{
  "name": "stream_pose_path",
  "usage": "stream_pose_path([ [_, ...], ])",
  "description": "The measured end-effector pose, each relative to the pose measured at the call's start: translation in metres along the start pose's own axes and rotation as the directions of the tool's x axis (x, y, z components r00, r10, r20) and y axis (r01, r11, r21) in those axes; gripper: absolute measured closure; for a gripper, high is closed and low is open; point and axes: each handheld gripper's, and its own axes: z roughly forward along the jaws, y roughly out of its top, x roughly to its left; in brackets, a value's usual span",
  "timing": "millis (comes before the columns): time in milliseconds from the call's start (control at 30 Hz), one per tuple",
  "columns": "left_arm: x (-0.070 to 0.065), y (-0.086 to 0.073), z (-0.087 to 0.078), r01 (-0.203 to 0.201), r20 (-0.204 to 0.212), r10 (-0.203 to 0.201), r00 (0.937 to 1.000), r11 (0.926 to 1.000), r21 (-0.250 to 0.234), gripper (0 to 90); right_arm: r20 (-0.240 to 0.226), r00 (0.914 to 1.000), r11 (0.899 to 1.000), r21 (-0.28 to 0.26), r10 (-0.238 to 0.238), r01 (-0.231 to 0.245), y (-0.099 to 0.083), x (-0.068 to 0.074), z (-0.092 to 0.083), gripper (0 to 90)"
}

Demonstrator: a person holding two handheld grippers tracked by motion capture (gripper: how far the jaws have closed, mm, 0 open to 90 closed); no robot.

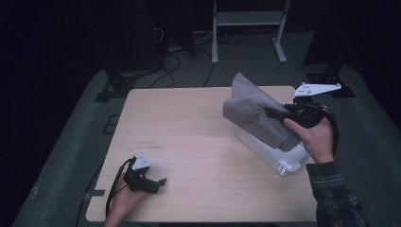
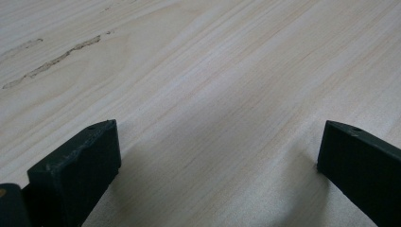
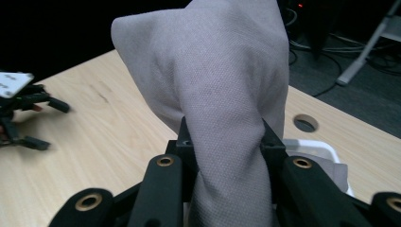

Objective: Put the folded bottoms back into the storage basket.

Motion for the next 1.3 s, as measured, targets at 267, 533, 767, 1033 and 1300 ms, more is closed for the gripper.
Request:
stream_pose_path([
  [267, 0.0, 0.0, 0.001, 0.003, -0.002, -0.003, 1.0, 1.0, -0.007, 0.0, 0.068, 0.9974, 0.999, 0.02, 0.023, -0.025, -0.007, -0.016, 0.0, 69.2],
  [533, 0.0, 0.0, 0.0, 0.002, 0.0, -0.002, 1.0, 1.0, -0.003, 0.0, 0.155, 0.9863, 0.998, 0.03, 0.056, -0.062, -0.019, -0.036, 0.0, 69.2],
  [767, 0.0, 0.0, 0.0, 0.002, 0.0, -0.002, 1.0, 1.0, -0.003, 0.0, 0.244, 0.9682, 0.996, 0.06, 0.057, -0.073, -0.032, -0.052, 0.004, 69.2],
  [1033, 0.0, 0.0, 0.0, 0.002, -0.001, -0.002, 1.0, 1.0, -0.005, 0.0, 0.28, 0.9585, 0.993, 0.087, 0.051, -0.078, -0.043, -0.061, 0.012, 69.2],
  [1300, 0.0, 0.0, 0.0, 0.0, -0.002, 0.0, 1.0, 1.0, -0.003, 0.0, 0.3, 0.9535, 0.99, 0.117, 0.034, -0.072, -0.057, -0.064, 0.023, 69.1],
])
